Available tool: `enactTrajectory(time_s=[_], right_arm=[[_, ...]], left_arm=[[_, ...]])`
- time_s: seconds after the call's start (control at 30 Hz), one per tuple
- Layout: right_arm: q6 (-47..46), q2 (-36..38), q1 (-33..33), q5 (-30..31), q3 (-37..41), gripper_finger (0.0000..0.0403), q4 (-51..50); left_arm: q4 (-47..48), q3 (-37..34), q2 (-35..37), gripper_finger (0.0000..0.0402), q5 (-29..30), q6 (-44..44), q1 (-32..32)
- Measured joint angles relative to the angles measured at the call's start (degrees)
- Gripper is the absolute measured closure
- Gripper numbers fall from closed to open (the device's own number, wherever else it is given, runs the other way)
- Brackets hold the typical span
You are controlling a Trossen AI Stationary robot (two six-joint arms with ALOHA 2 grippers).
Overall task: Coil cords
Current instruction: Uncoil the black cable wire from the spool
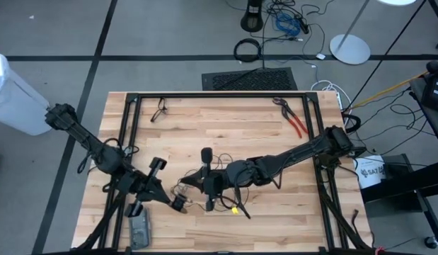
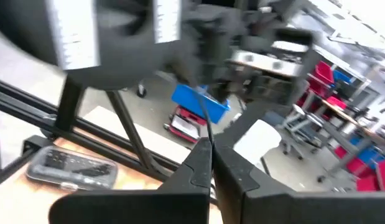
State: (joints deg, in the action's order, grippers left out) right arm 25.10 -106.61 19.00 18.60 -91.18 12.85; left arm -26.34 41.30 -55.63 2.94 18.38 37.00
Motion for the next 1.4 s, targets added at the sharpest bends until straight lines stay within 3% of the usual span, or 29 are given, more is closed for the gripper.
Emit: enactTrajectory(time_s=[0.13,0.5,0.93,1.4], right_arm=[[0.2,2.7,0.8,2.6,0.0,0.0402,-3.4],[3.1,6.2,4.7,3.4,0.0,0.0403,-5.3],[4.3,12.1,9.4,13.2,0.0,0.0403,-17.1],[-1.2,14.0,10.8,12.6,0.0,0.0403,-29.7]], left_arm=[[2.8,0.0,-0.1,0.0401,-2.9,-1.2,-1.1],[11.6,0.0,-0.6,0.0401,-3.1,-7.6,-5.7],[16.4,0.0,4.5,0.0401,6.0,-7.8,-6.0],[15.6,0.0,12.0,0.0401,6.5,-7.3,-2.7]])
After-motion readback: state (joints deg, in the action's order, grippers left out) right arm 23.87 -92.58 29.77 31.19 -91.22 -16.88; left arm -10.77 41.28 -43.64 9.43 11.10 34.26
